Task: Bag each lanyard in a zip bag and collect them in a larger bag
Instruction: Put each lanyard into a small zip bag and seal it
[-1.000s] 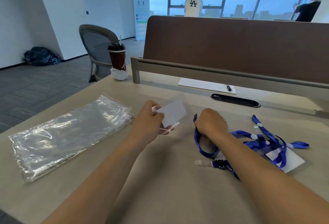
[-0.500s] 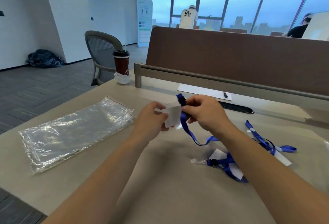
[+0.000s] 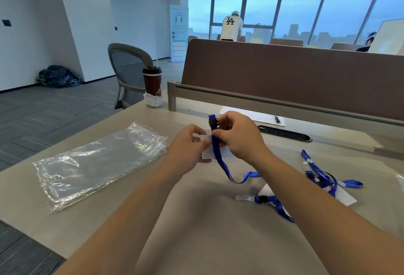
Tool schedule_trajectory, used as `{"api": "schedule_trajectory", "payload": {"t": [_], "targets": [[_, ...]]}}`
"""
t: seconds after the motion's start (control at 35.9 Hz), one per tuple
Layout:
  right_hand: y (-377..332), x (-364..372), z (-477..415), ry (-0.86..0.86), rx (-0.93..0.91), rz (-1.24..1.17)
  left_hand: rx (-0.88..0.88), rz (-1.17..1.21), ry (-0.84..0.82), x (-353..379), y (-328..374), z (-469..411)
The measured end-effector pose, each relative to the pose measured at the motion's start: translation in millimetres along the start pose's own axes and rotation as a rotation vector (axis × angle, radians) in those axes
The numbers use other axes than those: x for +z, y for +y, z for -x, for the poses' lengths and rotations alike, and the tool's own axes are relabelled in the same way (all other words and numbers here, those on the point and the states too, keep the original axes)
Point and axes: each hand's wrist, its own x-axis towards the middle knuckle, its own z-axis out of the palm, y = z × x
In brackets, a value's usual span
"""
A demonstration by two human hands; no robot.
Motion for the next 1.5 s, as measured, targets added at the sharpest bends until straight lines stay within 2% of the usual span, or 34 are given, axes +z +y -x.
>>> {"api": "schedule_trajectory", "payload": {"t": [0.19,0.53,0.72,0.95,1.14,1.28,1.34,1.42,1.5], "targets": [[4,8,5,0.049,-0.023,0.003,0.025,-0.059,0.061,0,-2,-2],[5,15,13,0.095,0.073,-0.139,0.08,-0.117,0.157,5,-4,-4],[5,15,14,0.078,0.112,-0.189,0.072,-0.098,0.115,6,-8,-4],[7,17,16,0.048,0.099,-0.188,0.094,-0.148,0.155,6,-15,-6],[15,20,17,0.106,0.039,-0.018,0.061,-0.154,0.231,6,-11,-9],[26,13,28,0.166,0.044,0.145,-0.059,-0.035,0.324,-6,-1,-18],[26,10,31,0.095,0.102,0.115,-0.095,0.017,0.354,-15,5,-21],[27,5,32,-0.153,0.189,0.03,-0.11,0.054,0.385,-26,12,-26],[28,2,33,-0.359,0.156,0.056,-0.118,0.1,0.383,-34,19,-29]]}}
